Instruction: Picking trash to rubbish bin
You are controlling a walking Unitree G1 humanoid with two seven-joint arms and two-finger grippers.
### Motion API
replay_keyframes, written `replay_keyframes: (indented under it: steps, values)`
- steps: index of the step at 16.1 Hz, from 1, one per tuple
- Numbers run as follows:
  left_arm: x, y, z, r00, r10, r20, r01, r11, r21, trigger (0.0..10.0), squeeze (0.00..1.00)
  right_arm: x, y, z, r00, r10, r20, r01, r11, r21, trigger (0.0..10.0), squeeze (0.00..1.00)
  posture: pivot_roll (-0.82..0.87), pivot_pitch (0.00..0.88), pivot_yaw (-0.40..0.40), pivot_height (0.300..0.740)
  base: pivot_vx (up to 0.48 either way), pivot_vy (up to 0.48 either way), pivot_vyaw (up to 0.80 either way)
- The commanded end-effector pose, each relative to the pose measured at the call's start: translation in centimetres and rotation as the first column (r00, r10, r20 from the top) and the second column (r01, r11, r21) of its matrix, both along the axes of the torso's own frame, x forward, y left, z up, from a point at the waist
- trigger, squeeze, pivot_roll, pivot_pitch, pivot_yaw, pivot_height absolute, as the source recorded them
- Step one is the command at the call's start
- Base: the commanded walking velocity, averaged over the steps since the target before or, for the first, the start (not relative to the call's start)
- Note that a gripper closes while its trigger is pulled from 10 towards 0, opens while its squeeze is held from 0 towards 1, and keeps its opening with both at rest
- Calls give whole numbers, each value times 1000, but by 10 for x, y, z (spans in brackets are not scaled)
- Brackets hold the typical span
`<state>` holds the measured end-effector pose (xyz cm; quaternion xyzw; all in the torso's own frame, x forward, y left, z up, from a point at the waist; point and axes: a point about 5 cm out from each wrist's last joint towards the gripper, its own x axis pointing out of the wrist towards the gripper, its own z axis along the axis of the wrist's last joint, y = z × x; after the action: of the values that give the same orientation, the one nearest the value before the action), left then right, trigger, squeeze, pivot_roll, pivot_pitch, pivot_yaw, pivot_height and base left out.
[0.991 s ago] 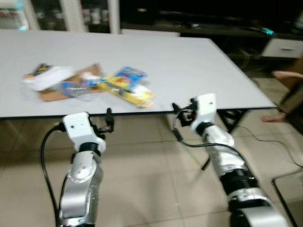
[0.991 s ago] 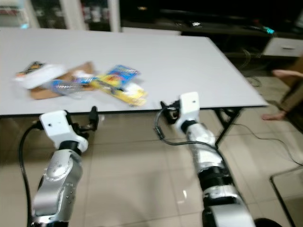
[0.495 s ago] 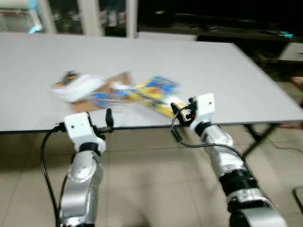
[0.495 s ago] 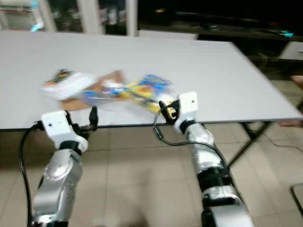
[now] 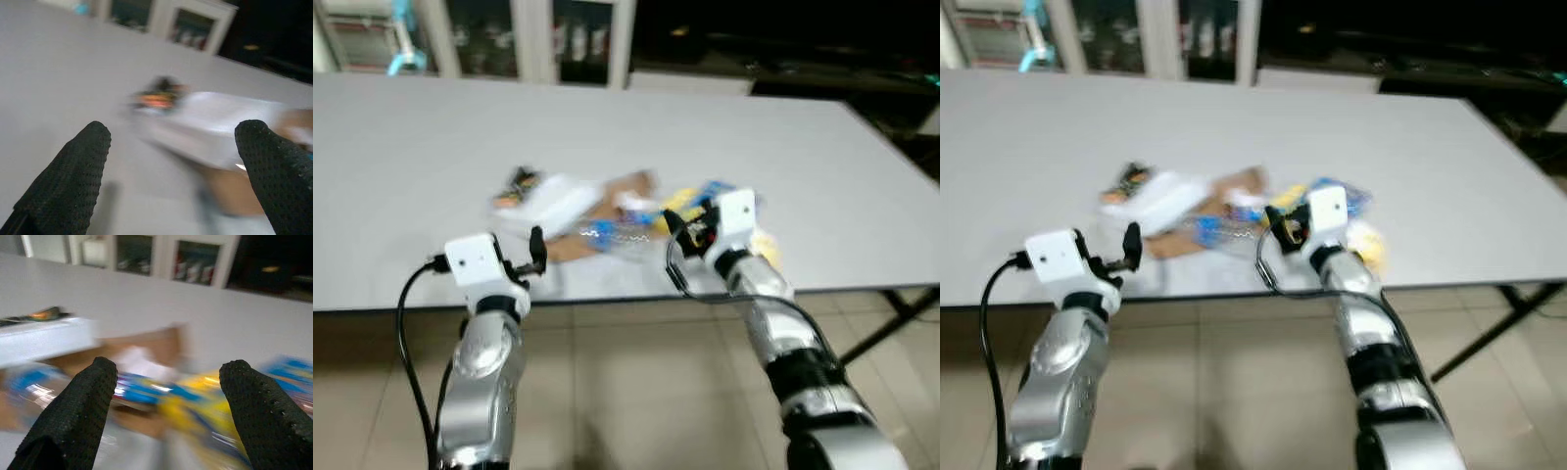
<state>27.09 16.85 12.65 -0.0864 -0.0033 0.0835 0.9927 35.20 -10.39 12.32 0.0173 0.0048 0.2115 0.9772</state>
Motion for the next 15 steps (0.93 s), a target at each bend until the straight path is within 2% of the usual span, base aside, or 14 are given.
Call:
replay_keyframes:
  steps: [1,2,3,4,5,8,11,15]
  values:
    - [2,-6,-1,1000,-1,-14,1,1000,-11,10000,0,2,-7,6,1000,-10,27,11,1000,-10,10000,557,-25,38,-101,740,0,0,0]
    - [2,-6,-1,1000,-1,-13,1,1000,-11,10000,0,3,-7,7,1000,-13,28,13,1000,-9,10000,557,-25,38,-101,740,0,0,0]
    - [2,-7,-1,1000,-4,-9,3,1000,-13,10000,0,3,-7,7,1000,-14,27,14,1000,-8,10000,635,-26,38,-99,740,0,0,0]
    - [2,-7,0,1000,-9,-2,9,1000,-19,10000,0,3,-8,7,999,-15,28,16,1000,-8,10000,780,-26,38,-99,740,0,0,0]
    - [2,-8,2,1000,-12,10,12,1000,-1,10000,1000,3,-8,7,999,-19,28,19,1000,-4,10000,1000,-26,38,-99,740,0,0,0]
    - [2,-9,0,1000,-17,6,17,1000,-21,10000,1000,4,-10,10,999,-20,40,20,1000,-6,10000,1000,-26,38,-99,740,0,0,0]
    - [2,-10,-1,1000,-21,-2,21,1000,-23,10000,1000,6,-12,17,997,28,76,-25,999,-38,10000,1000,-31,40,-100,740,0,0,0]
    - [4,-8,-2,1000,-8,-23,8,1000,2,10000,1000,14,-12,34,968,242,70,-235,967,-101,10000,1000,-31,40,-100,740,0,0,0]
